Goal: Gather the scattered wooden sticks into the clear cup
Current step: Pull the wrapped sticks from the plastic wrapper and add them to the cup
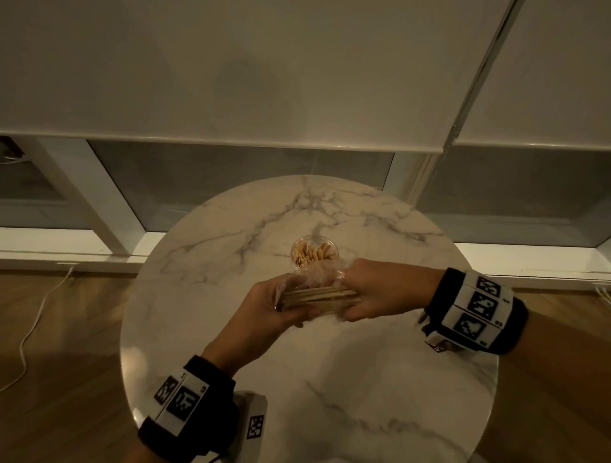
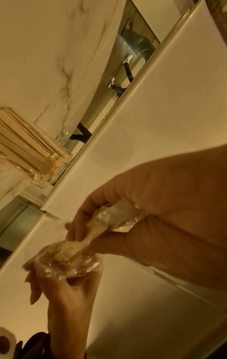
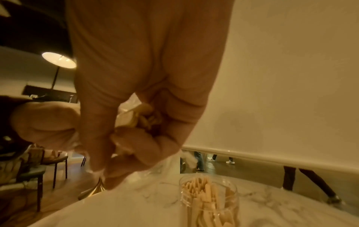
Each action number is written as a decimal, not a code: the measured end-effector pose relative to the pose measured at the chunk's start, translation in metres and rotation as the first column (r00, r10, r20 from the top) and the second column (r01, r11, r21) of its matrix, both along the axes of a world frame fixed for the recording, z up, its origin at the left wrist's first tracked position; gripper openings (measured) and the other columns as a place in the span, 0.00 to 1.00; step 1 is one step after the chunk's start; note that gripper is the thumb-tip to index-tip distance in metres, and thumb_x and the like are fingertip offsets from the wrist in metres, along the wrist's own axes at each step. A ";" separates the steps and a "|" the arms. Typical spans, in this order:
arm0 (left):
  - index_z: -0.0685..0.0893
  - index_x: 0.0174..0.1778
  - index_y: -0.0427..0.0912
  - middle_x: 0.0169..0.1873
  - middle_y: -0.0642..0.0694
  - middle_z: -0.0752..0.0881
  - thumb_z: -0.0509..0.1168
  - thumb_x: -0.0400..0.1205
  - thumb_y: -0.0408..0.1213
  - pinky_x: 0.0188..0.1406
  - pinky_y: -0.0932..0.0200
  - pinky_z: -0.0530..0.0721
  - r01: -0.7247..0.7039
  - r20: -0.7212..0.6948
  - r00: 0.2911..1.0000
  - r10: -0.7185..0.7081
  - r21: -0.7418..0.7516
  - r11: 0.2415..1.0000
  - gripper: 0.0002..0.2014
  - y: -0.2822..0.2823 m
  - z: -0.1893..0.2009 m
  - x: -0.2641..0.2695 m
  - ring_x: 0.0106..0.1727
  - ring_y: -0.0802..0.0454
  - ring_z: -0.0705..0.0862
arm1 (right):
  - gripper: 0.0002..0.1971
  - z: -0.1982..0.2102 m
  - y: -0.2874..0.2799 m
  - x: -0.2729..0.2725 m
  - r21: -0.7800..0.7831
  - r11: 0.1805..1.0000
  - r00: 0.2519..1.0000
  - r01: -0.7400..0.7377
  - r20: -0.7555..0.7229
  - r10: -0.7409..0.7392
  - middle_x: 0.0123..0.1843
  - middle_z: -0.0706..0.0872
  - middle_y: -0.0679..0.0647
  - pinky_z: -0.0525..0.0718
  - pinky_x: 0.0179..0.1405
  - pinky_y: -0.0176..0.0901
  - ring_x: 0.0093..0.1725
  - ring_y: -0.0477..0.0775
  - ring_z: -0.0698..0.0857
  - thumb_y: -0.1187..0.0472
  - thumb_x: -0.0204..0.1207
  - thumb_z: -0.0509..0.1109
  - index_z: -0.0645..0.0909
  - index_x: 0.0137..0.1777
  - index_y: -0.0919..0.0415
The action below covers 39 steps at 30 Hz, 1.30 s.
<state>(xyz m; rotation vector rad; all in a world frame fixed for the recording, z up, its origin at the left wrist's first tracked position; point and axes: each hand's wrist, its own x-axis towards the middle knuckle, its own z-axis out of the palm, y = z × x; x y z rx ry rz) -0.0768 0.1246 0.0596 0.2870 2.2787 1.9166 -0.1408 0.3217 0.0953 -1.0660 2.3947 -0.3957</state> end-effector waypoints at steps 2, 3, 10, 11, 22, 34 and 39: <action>0.86 0.50 0.40 0.37 0.42 0.89 0.74 0.71 0.26 0.33 0.62 0.84 -0.014 -0.023 1.000 0.015 0.018 1.000 0.13 0.000 0.000 -0.002 0.34 0.53 0.84 | 0.09 -0.005 -0.001 0.001 0.038 0.999 0.996 0.023 0.087 -0.027 0.41 0.89 0.56 0.87 0.31 0.43 0.33 0.49 0.86 0.59 0.78 0.68 0.81 0.52 0.63; 0.86 0.50 0.40 0.38 0.40 0.88 0.74 0.71 0.26 0.34 0.61 0.84 -0.019 -0.032 0.999 0.020 0.021 1.000 0.13 0.000 0.001 -0.003 0.34 0.51 0.84 | 0.10 -0.005 -0.002 0.002 0.044 0.999 0.991 0.029 0.130 -0.035 0.43 0.89 0.57 0.88 0.31 0.42 0.36 0.51 0.88 0.59 0.79 0.66 0.82 0.54 0.63; 0.73 0.64 0.58 0.52 0.64 0.83 0.80 0.65 0.36 0.41 0.65 0.86 -0.088 -0.106 0.991 0.085 -0.030 0.996 0.34 -0.004 0.001 -0.001 0.48 0.59 0.87 | 0.21 -0.002 -0.002 0.003 0.073 0.996 0.984 0.055 0.166 -0.067 0.42 0.84 0.58 0.84 0.45 0.51 0.38 0.58 0.81 0.46 0.84 0.57 0.79 0.57 0.66; 0.69 0.67 0.61 0.55 0.65 0.80 0.80 0.64 0.39 0.45 0.64 0.86 -0.073 -0.145 0.987 0.063 -0.066 0.995 0.39 -0.004 0.001 0.000 0.53 0.59 0.85 | 0.20 -0.001 -0.001 0.001 0.107 0.992 0.978 0.061 0.192 -0.081 0.36 0.80 0.55 0.82 0.39 0.50 0.32 0.56 0.78 0.48 0.84 0.57 0.78 0.54 0.67; 0.61 0.79 0.44 0.77 0.38 0.64 0.68 0.72 0.55 0.73 0.27 0.63 -0.460 -0.612 0.729 -0.305 -0.769 0.443 0.41 0.011 -0.014 0.004 0.78 0.39 0.63 | 0.15 0.019 -0.009 0.001 0.151 0.988 0.936 0.026 0.344 -0.077 0.37 0.77 0.54 0.78 0.29 0.37 0.25 0.47 0.74 0.55 0.84 0.59 0.76 0.60 0.67; 0.70 0.57 0.45 0.45 0.52 0.81 0.62 0.82 0.45 0.30 0.69 0.72 -0.196 -0.373 0.927 -0.046 -0.584 0.788 0.12 0.020 -0.022 0.002 0.35 0.58 0.77 | 0.10 0.026 -0.002 0.000 -0.366 0.863 0.926 0.347 0.280 -0.253 0.42 0.89 0.56 0.83 0.28 0.39 0.25 0.50 0.82 0.51 0.76 0.71 0.82 0.53 0.52; 0.69 0.60 0.46 0.49 0.56 0.83 0.62 0.82 0.44 0.37 0.74 0.78 -0.134 -0.270 0.962 0.029 -0.380 0.915 0.14 0.036 -0.028 0.002 0.42 0.63 0.82 | 0.12 -0.004 -0.023 0.023 -0.621 0.534 0.802 0.573 0.293 -0.520 0.29 0.84 0.50 0.76 0.18 0.35 0.21 0.44 0.79 0.46 0.75 0.70 0.79 0.45 0.56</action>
